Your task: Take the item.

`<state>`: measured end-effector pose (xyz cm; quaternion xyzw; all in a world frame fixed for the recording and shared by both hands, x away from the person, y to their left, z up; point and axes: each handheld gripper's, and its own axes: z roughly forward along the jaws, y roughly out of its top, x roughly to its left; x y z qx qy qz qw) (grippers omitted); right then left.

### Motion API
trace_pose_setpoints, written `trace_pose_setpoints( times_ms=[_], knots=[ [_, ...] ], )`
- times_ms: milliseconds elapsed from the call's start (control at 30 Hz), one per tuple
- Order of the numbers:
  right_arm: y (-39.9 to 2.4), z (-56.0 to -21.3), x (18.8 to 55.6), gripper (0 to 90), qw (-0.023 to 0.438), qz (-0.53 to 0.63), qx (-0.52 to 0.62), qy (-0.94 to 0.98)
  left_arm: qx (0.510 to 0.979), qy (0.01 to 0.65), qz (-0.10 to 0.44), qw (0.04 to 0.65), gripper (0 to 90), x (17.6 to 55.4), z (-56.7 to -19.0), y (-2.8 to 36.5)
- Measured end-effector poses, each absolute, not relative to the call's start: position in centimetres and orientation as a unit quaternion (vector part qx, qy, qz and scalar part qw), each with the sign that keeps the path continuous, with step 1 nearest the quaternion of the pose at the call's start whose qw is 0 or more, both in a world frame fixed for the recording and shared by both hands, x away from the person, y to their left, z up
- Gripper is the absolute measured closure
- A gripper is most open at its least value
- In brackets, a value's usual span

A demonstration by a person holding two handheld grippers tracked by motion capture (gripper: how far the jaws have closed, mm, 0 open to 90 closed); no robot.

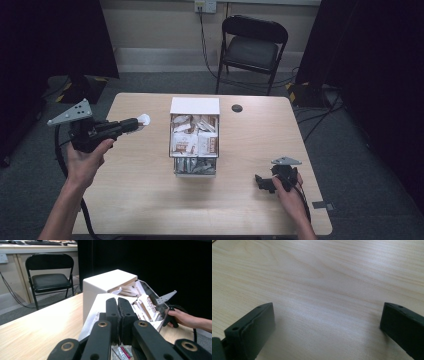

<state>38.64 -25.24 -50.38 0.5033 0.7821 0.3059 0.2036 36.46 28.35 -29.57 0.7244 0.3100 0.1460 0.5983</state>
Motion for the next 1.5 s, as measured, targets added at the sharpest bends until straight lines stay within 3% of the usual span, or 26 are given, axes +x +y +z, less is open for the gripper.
trace_pose_setpoints(
  times_ms=[933, 1500],
  knots=[
    [-25.2, -50.4, 38.6, 0.0, 0.204, 0.306, 0.503, 0.782, 0.730, 0.339, 0.149, 0.574, 88.2, 38.2, -32.0, 29.5],
    [-25.2, -50.4, 38.6, 0.0, 0.204, 0.306, 0.503, 0.782, 0.756, 0.360, 0.148, 0.526, 88.1, 40.1, -35.9, 28.7]
  ],
)
